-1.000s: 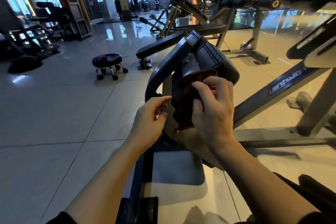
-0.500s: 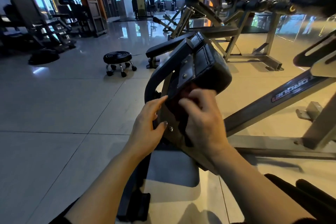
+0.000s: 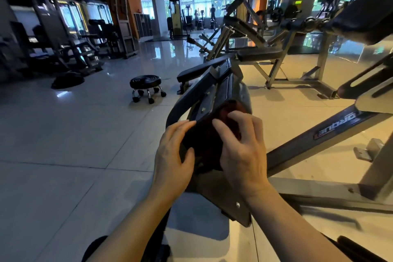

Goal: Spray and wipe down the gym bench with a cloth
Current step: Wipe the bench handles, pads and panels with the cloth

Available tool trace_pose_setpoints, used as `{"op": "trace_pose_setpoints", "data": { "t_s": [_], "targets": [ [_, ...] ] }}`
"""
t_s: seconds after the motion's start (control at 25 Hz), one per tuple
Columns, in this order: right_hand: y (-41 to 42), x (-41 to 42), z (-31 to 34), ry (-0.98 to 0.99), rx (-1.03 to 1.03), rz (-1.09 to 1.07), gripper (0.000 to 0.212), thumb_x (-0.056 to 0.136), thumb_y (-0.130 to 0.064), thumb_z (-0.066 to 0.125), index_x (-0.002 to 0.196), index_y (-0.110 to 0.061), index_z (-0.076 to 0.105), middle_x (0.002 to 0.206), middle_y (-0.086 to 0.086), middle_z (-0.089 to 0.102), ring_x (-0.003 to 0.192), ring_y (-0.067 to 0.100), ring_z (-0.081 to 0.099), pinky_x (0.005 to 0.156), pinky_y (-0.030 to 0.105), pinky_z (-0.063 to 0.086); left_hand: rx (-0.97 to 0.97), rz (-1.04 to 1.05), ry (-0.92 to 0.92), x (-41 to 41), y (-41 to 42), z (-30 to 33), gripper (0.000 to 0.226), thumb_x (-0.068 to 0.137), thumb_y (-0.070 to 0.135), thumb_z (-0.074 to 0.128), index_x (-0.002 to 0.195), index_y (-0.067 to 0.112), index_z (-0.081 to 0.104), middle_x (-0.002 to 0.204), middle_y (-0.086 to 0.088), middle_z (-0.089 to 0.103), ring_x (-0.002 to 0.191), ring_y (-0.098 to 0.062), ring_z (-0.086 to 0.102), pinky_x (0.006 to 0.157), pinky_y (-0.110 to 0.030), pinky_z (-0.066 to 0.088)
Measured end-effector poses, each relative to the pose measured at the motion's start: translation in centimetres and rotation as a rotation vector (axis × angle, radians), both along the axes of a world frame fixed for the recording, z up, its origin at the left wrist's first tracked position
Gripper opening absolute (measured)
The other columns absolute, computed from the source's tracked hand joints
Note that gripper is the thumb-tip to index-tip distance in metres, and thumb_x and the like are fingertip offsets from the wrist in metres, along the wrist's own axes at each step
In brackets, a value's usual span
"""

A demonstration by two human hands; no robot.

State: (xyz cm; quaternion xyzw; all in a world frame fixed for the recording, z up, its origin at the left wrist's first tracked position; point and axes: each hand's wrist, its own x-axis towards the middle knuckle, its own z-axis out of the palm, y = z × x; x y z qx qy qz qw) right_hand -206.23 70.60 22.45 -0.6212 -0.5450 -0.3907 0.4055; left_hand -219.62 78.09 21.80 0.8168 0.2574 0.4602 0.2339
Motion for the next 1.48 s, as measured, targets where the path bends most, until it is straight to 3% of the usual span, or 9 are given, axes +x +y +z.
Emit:
{"op": "trace_pose_setpoints", "data": {
  "t_s": [0.16,0.36,0.6,0.72,0.84,0.96,1.08,1.24,1.48],
  "targets": [
    [-0.4,1.5,-1.1,-0.086,-0.16,0.107,0.02,0.08,-0.006,0.058,0.095,-0.006,0.07,0.109,0.012,0.06,0.103,0.027,0.046,0.078,0.043,0.053,0.044,0.001,0.009,2.4,-1.3,1.0,0.057,0.085,-0.006,0.059,0.133,0.023,0.048,0.132,0.008,0.048,0.124,-0.007,0.046,0.099,-0.012,0.041],
    [-1.1,2.8,1.6,0.097,0.07,0.143,0.017,0.083,-0.005,0.062,0.098,-0.003,0.07,0.107,0.014,0.063,0.106,0.027,0.047,0.09,0.028,0.041,0.103,0.03,-0.046,5.3,-2.5,1.8,0.041,0.092,0.012,0.049,0.133,0.019,0.05,0.13,0.008,0.051,0.122,-0.01,0.049,0.101,-0.029,0.046],
    [-1.4,5.3,2.8,0.273,-0.01,0.266,0.033,0.081,-0.019,0.042,0.098,-0.01,0.069,0.105,0.004,0.06,0.101,0.018,0.045,0.083,0.014,0.034,0.134,0.1,-0.017,7.0,-3.4,2.8,0.04,0.09,0.026,0.051,0.13,0.022,0.053,0.127,0.009,0.049,0.117,-0.007,0.05,0.097,-0.012,0.041],
    [-0.9,6.7,3.9,0.43,0.082,0.31,0.03,0.082,-0.012,0.048,0.107,-0.011,0.066,0.111,0.002,0.057,0.107,0.014,0.044,0.089,0.01,0.033,0.154,0.131,-0.028,7.9,-3.4,3.5,0.041,0.09,0.041,0.045,0.127,0.025,0.053,0.123,0.014,0.048,0.114,-0.007,0.051,0.092,-0.018,0.046],
    [0.0,7.6,3.7,0.525,-0.128,0.554,0.042,0.086,-0.017,0.048,0.127,-0.021,0.059,0.13,-0.008,0.051,0.124,0.006,0.039,0.106,0.015,0.03,0.161,0.203,-0.053,8.9,-3.2,3.2,0.041,0.089,0.04,0.045,0.126,0.023,0.053,0.122,0.012,0.05,0.109,-0.008,0.054,0.088,-0.03,0.053],
    [0.7,8.9,3.2,0.606,-0.224,0.624,0.041,0.09,-0.012,0.047,0.126,-0.026,0.059,0.133,-0.015,0.047,0.126,-0.003,0.034,0.106,0.006,0.022,0.236,0.294,-0.029,9.4,-3.3,2.4,0.043,0.088,0.036,0.049,0.13,0.027,0.047,0.125,0.013,0.048,0.111,-0.008,0.053,0.088,-0.031,0.054],
    [0.9,9.4,3.8,0.751,-0.201,0.653,0.042,0.088,-0.002,0.051,0.122,-0.024,0.062,0.132,-0.013,0.05,0.128,0.003,0.038,0.112,0.026,0.03,0.286,0.368,-0.003,9.7,-3.8,2.4,0.055,0.082,0.034,0.057,0.135,0.029,0.042,0.127,0.011,0.049,0.114,-0.009,0.052,0.09,-0.03,0.052],
    [0.4,8.9,3.7,0.685,-0.236,0.844,0.039,0.087,-0.036,0.056,0.124,-0.025,0.062,0.131,-0.02,0.051,0.131,-0.002,0.038,0.11,0.027,0.033,0.285,0.448,-0.009,10.5,-4.5,2.3,0.063,0.079,0.043,0.061,0.136,0.026,0.04,0.126,0.007,0.051,0.114,-0.012,0.052,0.089,-0.042,0.053],
    [2.2,10.0,3.3,0.87,-0.127,0.745,0.028,0.093,-0.015,0.059,0.119,-0.025,0.064,0.133,-0.01,0.054,0.127,0.008,0.044,0.111,0.037,0.036,0.29,0.542,0.032,11.1,-5.0,2.8,0.062,0.074,0.032,0.077,0.129,0.024,0.051,0.124,0.01,0.053,0.113,-0.01,0.052,0.091,-0.042,0.052]
  ]
}}
